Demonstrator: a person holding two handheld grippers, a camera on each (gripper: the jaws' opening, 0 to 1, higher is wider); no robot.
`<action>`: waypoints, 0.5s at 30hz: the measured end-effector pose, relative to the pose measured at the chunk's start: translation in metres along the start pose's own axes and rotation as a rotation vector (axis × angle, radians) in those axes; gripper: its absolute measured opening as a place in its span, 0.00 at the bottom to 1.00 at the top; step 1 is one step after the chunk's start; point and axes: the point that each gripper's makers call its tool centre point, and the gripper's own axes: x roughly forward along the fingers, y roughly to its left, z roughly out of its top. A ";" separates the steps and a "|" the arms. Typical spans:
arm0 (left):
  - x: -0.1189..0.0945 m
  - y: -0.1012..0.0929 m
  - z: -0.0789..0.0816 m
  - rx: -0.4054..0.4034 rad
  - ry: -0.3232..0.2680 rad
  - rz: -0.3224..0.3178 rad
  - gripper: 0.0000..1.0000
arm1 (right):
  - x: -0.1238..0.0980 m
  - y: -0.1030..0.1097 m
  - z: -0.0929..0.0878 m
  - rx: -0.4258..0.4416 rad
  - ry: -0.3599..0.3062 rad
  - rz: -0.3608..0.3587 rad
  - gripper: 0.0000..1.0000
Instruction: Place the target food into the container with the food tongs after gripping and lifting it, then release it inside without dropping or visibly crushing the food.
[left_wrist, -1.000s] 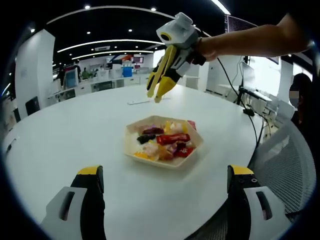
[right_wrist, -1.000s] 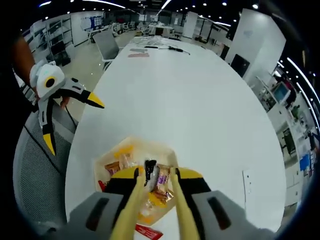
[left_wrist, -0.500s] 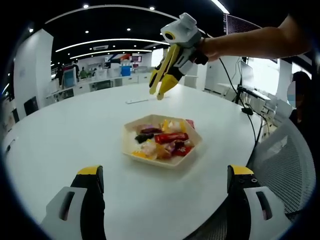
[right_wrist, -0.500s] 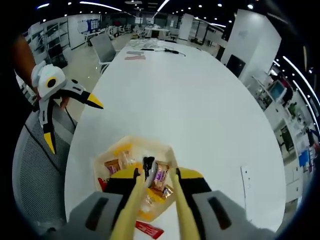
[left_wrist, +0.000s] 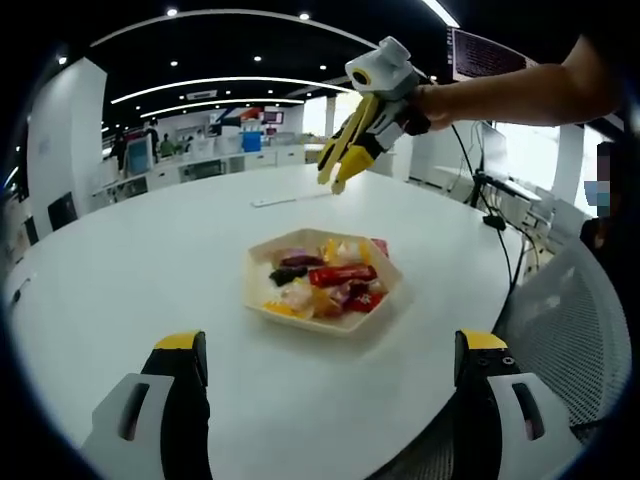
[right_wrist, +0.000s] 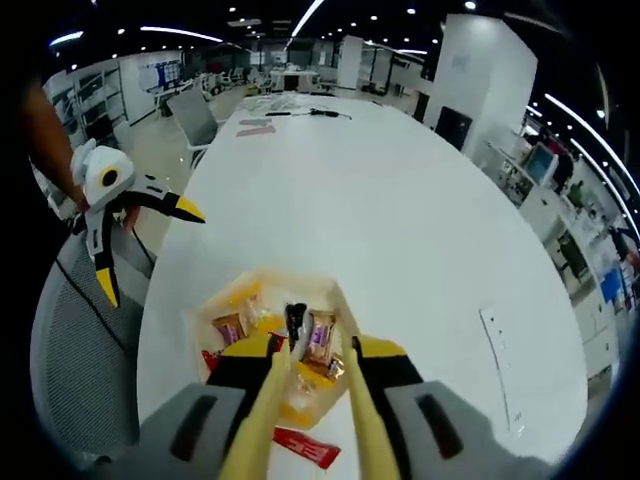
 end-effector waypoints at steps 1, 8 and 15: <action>0.000 0.000 0.000 0.001 0.002 -0.001 1.00 | -0.003 0.000 -0.004 0.007 0.004 -0.006 0.30; 0.001 -0.001 -0.002 0.003 0.009 -0.006 1.00 | -0.015 -0.003 -0.033 0.027 0.006 -0.024 0.29; 0.002 -0.004 -0.003 0.006 0.016 -0.017 1.00 | -0.023 -0.004 -0.059 0.074 0.012 -0.021 0.29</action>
